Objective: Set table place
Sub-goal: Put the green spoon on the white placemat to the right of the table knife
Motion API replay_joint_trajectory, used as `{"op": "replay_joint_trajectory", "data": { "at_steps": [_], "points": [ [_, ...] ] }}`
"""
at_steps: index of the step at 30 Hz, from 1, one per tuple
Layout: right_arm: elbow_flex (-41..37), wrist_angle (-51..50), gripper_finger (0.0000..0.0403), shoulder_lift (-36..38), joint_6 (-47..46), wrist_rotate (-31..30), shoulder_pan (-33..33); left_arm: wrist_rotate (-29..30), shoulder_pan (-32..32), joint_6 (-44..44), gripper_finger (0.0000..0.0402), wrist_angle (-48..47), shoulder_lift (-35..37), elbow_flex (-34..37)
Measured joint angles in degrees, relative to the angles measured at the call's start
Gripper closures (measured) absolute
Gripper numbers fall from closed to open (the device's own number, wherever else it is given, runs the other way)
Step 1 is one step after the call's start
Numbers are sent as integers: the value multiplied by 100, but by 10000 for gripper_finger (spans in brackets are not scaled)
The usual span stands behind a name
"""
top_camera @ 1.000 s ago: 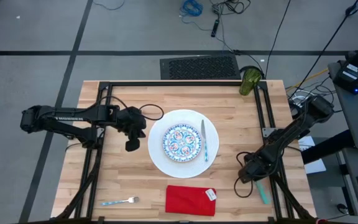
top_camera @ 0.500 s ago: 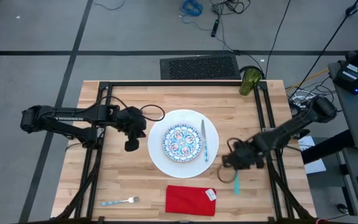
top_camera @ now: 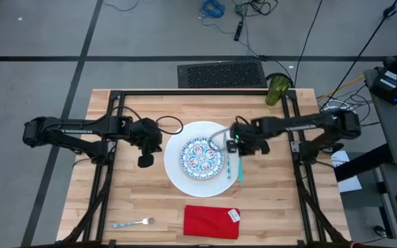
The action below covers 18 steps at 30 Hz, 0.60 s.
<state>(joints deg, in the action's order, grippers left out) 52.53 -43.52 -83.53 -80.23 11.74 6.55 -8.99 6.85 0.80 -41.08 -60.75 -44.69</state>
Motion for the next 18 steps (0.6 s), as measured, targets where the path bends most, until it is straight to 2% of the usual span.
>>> {"op": "replay_joint_trajectory", "data": {
  "at_steps": [4, 9, 18],
  "points": [
    [274, 13, 399, -477, 977, 185, 632, 0, -2, 1, 402, -8, 0, 0],
    [324, 216, 398, -936, 1497, 448, 1160, 2, 0, -42, 402, -8, 0, 0],
    [324, 347, 394, -1286, 1699, 962, 1128, 48, 0, -39, 402, -13, 0, 0]
  ]
}}
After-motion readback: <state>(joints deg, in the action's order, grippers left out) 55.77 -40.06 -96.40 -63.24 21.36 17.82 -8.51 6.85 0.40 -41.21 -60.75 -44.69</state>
